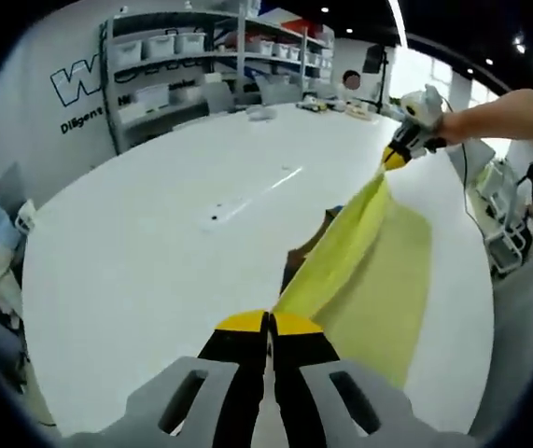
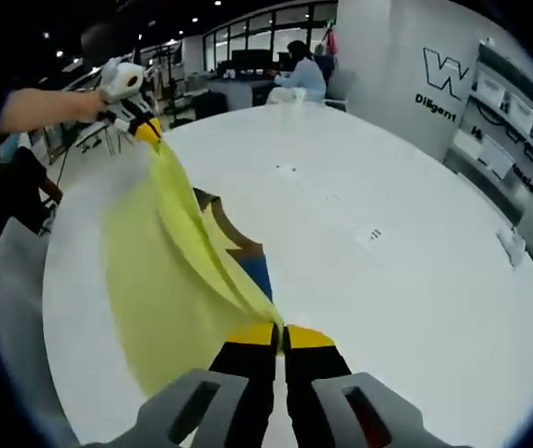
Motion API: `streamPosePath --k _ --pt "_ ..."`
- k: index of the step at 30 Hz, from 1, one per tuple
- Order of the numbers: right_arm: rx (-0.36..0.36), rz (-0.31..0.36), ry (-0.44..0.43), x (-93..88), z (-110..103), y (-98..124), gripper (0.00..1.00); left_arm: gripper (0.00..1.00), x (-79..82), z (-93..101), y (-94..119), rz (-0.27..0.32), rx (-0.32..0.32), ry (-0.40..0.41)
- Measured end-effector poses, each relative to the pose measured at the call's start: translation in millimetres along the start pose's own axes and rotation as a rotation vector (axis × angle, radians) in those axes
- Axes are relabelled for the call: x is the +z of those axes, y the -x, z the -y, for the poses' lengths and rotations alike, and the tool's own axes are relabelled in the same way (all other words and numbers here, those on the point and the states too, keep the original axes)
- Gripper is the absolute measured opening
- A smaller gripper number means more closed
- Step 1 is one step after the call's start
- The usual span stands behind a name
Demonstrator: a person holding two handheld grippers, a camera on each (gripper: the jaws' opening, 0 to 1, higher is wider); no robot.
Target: Fold the garment on the visible template until the final outline fits inside the template.
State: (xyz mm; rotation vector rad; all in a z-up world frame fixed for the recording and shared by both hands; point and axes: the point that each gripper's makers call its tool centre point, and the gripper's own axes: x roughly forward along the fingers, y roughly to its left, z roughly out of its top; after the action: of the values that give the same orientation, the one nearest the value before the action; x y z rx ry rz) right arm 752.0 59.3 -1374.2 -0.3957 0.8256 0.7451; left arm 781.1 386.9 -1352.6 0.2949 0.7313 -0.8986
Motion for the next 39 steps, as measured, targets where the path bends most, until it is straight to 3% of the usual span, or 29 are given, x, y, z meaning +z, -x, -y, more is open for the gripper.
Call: streamPosePath --k 8,10,12,14,19,28,33,37,39 --pt "-0.042 -0.024 -0.081 -5.3 13.2 -18.2 0.00 0.01 -10.8 -10.6 -18.2 -0.028 0.036 0.063" --pt "-0.062 -0.028 -0.080 -6.6 15.6 -17.6 0.00 0.00 -10.2 -15.0 -13.8 -0.015 0.065 0.100" --pt "-0.072 -0.018 -0.065 -7.7 15.6 -16.4 0.07 0.00 -9.4 -16.0 -9.4 0.003 0.080 0.089" --pt "-0.066 -0.009 -0.091 -11.6 12.5 -12.7 0.03 0.00 -12.5 -16.2 -4.4 0.000 0.086 0.081" --pt "-0.056 0.012 -0.117 -22.5 -2.1 -4.8 0.05 0.03 -18.0 -9.2 9.6 0.016 0.078 0.116" --pt "-0.014 0.027 -0.166 -52.0 -41.7 9.6 0.12 0.14 -49.5 40.8 27.1 0.014 0.008 0.129" --pt "-0.002 0.063 -0.198 -70.7 -70.0 19.7 0.15 0.17 -77.8 71.9 36.3 0.023 -0.010 0.146" --pt "-0.004 0.073 -0.237 -88.9 -80.3 23.2 0.17 0.20 -98.6 87.2 40.7 0.021 -0.013 0.157" --pt "-0.002 0.079 -0.250 -94.3 -84.3 24.2 0.18 0.21 -107.6 94.1 42.2 0.024 -0.021 0.199"
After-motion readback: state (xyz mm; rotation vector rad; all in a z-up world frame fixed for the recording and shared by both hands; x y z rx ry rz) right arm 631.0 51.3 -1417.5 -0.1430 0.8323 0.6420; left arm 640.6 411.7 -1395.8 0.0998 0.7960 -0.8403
